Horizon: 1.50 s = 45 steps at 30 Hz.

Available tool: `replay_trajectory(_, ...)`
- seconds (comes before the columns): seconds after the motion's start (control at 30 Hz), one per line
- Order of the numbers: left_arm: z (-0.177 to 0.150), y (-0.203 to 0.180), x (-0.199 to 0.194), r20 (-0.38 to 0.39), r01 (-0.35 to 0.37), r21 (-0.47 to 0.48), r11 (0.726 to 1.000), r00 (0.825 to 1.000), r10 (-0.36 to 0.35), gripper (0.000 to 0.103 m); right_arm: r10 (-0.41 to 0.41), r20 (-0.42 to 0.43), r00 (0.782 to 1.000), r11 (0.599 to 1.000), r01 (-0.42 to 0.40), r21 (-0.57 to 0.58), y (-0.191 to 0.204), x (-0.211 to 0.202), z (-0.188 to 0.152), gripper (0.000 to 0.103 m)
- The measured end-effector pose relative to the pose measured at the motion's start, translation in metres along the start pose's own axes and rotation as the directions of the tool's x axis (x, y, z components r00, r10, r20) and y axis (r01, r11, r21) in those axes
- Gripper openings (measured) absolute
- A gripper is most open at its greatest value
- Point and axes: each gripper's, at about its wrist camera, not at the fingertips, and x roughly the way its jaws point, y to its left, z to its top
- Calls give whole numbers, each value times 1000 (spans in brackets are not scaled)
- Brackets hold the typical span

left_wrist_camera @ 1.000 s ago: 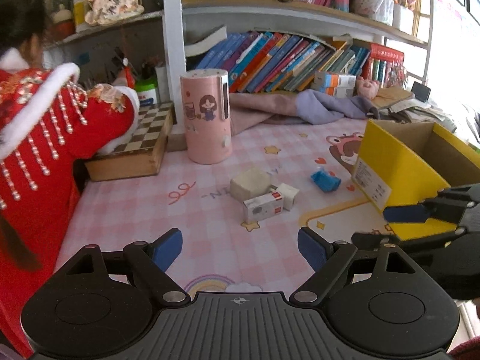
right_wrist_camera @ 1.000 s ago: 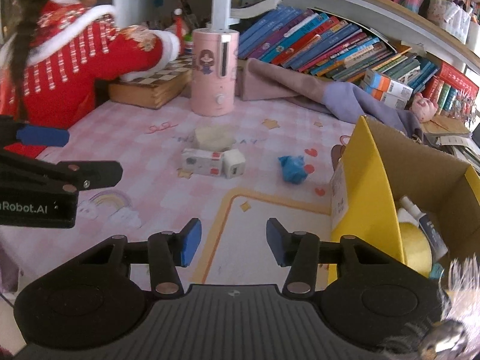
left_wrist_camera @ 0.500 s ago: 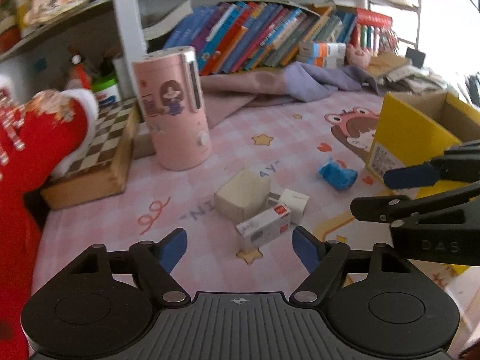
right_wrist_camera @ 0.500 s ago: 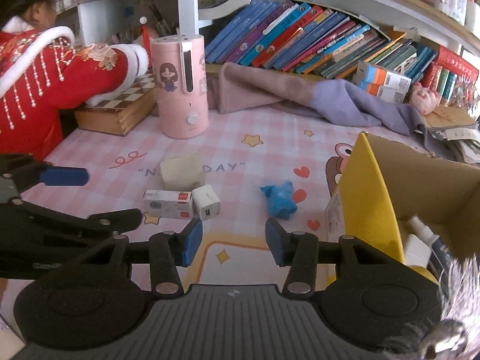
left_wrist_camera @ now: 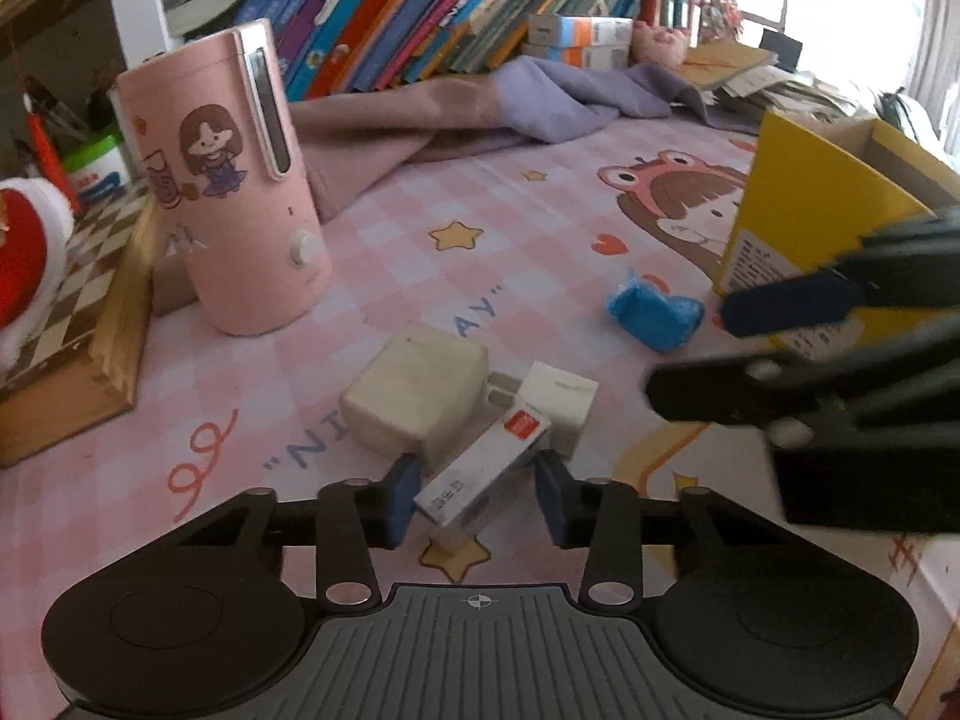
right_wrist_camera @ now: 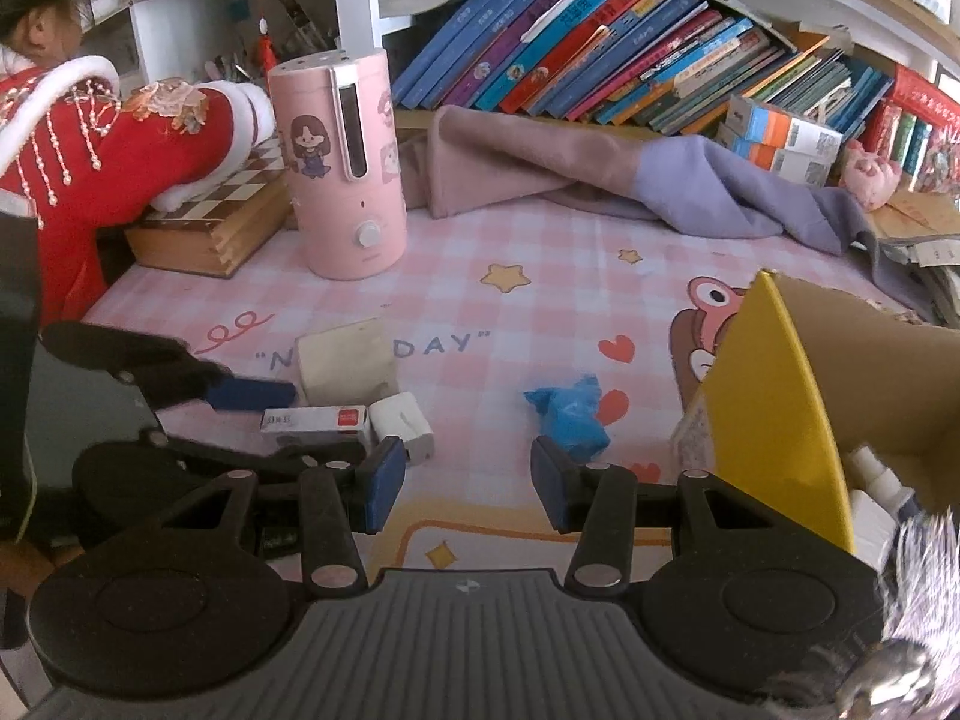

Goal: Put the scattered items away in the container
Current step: 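Grasp the red-printed white box with the left gripper while the right gripper grasps the plug charger, then carry both held items with both grippers toward the yellow box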

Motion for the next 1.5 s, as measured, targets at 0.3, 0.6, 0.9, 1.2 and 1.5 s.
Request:
replay_trajectory(0.3,-24,19,-27,-22,1,-125,992,1000,-3,13,26,-15,1000,1000,-27,-12,8,30,16,45)
replay_trajectory(0.6,-39,27,-61,3,-9,-247,969,1000,10,13,52,-81,995,996,-57,-66,22,59,16,37)
replay_trajectory(0.9,-40,30,-77,34,-29,-273,962,999,40,13,50,-121,991,995,-60,-85,25,69,10,24)
replay_trajectory(1.2,-38,20,-106,95,-31,-273,962,994,59,13,73,-72,995,994,-78,-80,26,36,10,24)
replay_trajectory(1.5,-41,4,-142,178,-10,-281,960,982,63,13,107,-12,994,990,-107,-86,28,-17,4,24)
